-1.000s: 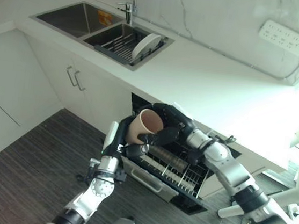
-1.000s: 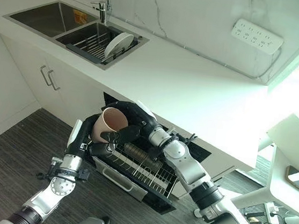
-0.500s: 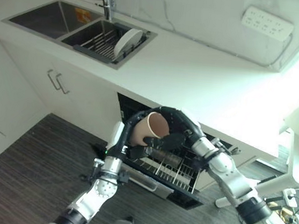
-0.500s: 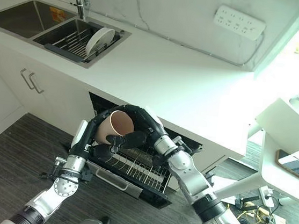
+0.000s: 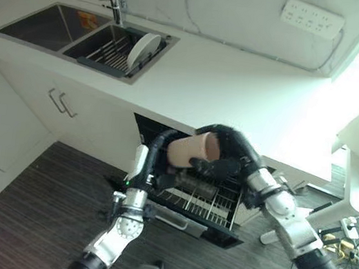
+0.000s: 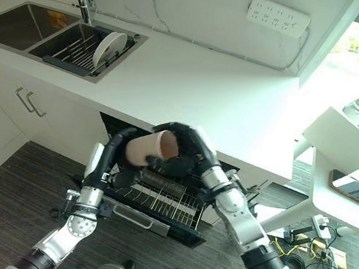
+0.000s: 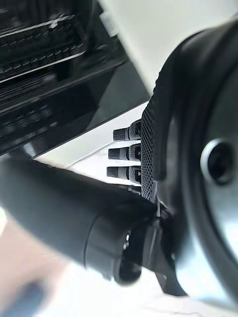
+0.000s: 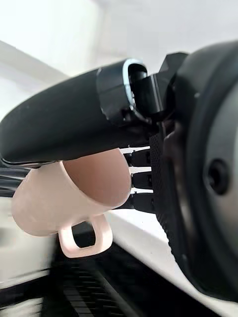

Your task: Place the dishes in the dishwasher.

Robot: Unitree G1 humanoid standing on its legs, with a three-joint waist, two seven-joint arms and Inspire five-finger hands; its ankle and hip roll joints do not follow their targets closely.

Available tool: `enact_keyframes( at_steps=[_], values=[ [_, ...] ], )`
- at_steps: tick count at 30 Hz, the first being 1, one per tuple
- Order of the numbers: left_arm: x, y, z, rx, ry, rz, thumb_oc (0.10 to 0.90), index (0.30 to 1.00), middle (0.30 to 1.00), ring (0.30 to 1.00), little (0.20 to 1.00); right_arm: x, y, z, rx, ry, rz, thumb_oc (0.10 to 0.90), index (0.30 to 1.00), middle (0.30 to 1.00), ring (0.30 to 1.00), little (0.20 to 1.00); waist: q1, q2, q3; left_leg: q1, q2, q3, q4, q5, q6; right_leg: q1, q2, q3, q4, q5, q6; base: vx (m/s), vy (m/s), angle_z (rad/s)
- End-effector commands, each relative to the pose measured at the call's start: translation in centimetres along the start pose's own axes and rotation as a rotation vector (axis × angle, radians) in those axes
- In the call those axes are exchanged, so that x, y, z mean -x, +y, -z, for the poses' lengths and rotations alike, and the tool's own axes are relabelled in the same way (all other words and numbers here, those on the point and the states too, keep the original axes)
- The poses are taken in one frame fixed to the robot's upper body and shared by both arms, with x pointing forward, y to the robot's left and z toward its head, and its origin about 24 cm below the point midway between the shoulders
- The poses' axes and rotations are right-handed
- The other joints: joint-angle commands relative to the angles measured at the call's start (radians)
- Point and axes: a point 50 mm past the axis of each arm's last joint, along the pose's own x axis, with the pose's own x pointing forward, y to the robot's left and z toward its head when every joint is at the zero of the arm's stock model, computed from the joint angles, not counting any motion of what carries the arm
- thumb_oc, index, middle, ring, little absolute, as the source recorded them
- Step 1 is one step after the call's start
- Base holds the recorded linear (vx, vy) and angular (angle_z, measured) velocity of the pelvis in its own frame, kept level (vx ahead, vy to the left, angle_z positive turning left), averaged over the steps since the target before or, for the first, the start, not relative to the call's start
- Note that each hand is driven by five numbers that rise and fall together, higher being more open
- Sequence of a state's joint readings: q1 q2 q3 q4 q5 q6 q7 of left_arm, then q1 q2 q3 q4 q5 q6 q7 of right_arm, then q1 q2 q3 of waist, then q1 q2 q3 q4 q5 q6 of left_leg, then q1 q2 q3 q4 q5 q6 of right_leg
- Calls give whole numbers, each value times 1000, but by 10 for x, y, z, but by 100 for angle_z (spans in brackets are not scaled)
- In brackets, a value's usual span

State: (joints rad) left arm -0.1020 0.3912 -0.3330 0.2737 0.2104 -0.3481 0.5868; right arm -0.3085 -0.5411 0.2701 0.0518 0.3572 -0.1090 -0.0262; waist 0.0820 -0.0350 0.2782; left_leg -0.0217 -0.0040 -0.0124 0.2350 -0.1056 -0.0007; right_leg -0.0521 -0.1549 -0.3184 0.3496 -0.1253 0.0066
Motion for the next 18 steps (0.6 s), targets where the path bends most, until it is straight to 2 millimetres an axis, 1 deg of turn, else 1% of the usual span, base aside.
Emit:
enact_keyframes(
  at_steps=[1,6,12,16,18],
  values=[
    [-15,22,-25,-31,-201,-111,800,900,900,900,900,-6,-29,-52,25,-286,85,400,300,300,300,300,8,-12,-71,-12,68,86,65,-98,-26,53,-31,79,-50,-33,109,-3,-5,-10],
    [-13,35,-11,-88,-162,-158,800,900,900,900,900,0,-33,-50,31,-281,81,400,300,300,300,300,0,-9,-76,-11,70,90,65,-98,-27,51,-28,86,-50,-35,108,0,0,-3],
    [-7,51,3,-110,-108,-213,800,900,900,900,900,2,-35,-49,18,-283,75,400,300,300,300,300,3,-2,-79,-11,72,86,65,-94,-29,51,-27,87,-50,-37,106,0,0,0],
    [-5,59,7,-114,-95,-253,800,900,900,900,900,2,-32,-49,5,-279,59,400,300,300,300,300,9,1,-79,-12,70,80,65,-93,-29,53,-29,82,-50,-38,106,0,0,0],
    [-4,62,9,-110,-71,-253,800,900,900,900,900,0,-25,-48,-21,-275,28,400,300,300,300,300,17,3,-81,-15,70,75,65,-91,-31,54,-29,77,-50,-41,105,2,-43,1]
  ],
)
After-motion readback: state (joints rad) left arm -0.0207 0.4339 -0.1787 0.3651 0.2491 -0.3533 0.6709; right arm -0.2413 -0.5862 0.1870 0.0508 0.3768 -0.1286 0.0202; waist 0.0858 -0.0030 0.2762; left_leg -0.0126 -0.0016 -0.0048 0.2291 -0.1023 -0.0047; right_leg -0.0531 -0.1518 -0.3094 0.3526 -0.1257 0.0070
